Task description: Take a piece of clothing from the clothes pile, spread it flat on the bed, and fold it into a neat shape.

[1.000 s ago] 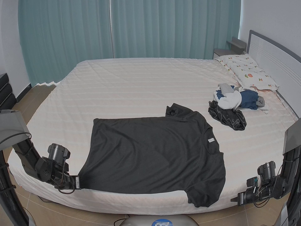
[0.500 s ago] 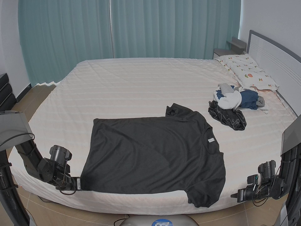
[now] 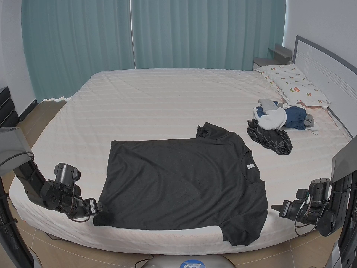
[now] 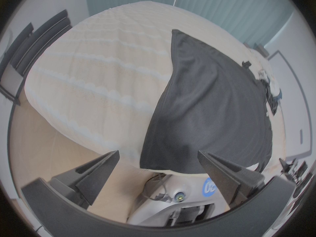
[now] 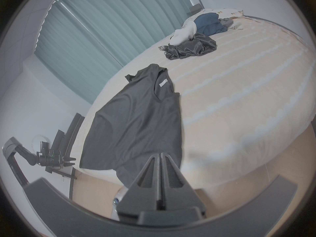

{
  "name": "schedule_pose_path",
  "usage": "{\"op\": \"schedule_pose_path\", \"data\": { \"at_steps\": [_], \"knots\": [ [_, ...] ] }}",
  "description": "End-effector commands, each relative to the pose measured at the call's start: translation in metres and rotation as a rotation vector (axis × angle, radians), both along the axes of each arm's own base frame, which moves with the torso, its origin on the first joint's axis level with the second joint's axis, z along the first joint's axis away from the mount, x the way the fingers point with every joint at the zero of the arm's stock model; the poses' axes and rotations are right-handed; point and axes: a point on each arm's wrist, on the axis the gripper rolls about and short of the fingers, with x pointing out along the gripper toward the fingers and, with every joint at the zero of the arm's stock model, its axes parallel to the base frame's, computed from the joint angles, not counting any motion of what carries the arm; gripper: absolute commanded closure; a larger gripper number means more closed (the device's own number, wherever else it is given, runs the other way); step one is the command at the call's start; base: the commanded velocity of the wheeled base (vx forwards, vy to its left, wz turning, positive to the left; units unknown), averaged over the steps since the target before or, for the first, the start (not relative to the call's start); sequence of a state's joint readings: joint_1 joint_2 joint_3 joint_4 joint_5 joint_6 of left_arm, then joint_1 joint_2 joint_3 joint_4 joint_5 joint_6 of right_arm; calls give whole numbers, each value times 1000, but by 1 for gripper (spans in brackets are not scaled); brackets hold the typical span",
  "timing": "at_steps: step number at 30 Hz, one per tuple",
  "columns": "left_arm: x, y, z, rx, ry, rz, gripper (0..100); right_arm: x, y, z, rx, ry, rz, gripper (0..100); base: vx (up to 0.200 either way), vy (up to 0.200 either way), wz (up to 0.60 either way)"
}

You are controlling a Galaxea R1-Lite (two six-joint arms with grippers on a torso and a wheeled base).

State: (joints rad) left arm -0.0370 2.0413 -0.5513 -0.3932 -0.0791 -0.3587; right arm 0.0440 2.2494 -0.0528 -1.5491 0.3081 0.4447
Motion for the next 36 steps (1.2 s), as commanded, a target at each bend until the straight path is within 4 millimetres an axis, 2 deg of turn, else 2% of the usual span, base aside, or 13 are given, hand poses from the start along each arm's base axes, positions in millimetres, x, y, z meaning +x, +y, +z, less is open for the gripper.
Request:
{"op": "schedule_pose_path", "data": {
  "at_steps": [1,2,3,4,8,11,12,13,15,16,21,28,36],
  "knots": [
    [12,1,16,-68,-74,50,0,25,10,2,20,-80,-14,100,0,0,0],
    [12,1,16,-68,-74,50,0,25,10,2,20,-80,-14,100,0,0,0],
    [16,0,17,-92,-82,61,0,38,10,7,12,-135,-34,100,0,0,0],
    [16,0,16,-99,-78,64,0,41,11,10,12,-155,-37,100,200,0,0],
    [16,0,15,-105,-70,60,0,49,12,17,13,-175,-37,100,200,0,0],
    [16,0,14,-105,-69,60,0,69,12,24,19,-167,-39,100,200,0,0],
    [16,0,14,-105,-70,60,0,73,12,24,20,-160,-39,0,200,0,0],
    [16,1,14,-105,-72,63,0,82,14,26,26,-159,-41,0,200,0,0],
    [16,1,14,-105,-72,63,0,82,14,26,26,-159,-41,0,200,0,0],
    [17,2,15,-113,-75,60,0,96,21,30,53,-156,-42,0,0,0,0],
    [17,3,15,-124,-76,50,0,112,32,32,79,-106,-33,0,0,0,0],
    [16,3,14,-127,-70,49,0,119,38,25,115,-63,-45,0,0,0,0],
    [12,2,11,-124,-48,45,0,117,38,23,117,-48,-50,0,0,0,0]
  ]
}}
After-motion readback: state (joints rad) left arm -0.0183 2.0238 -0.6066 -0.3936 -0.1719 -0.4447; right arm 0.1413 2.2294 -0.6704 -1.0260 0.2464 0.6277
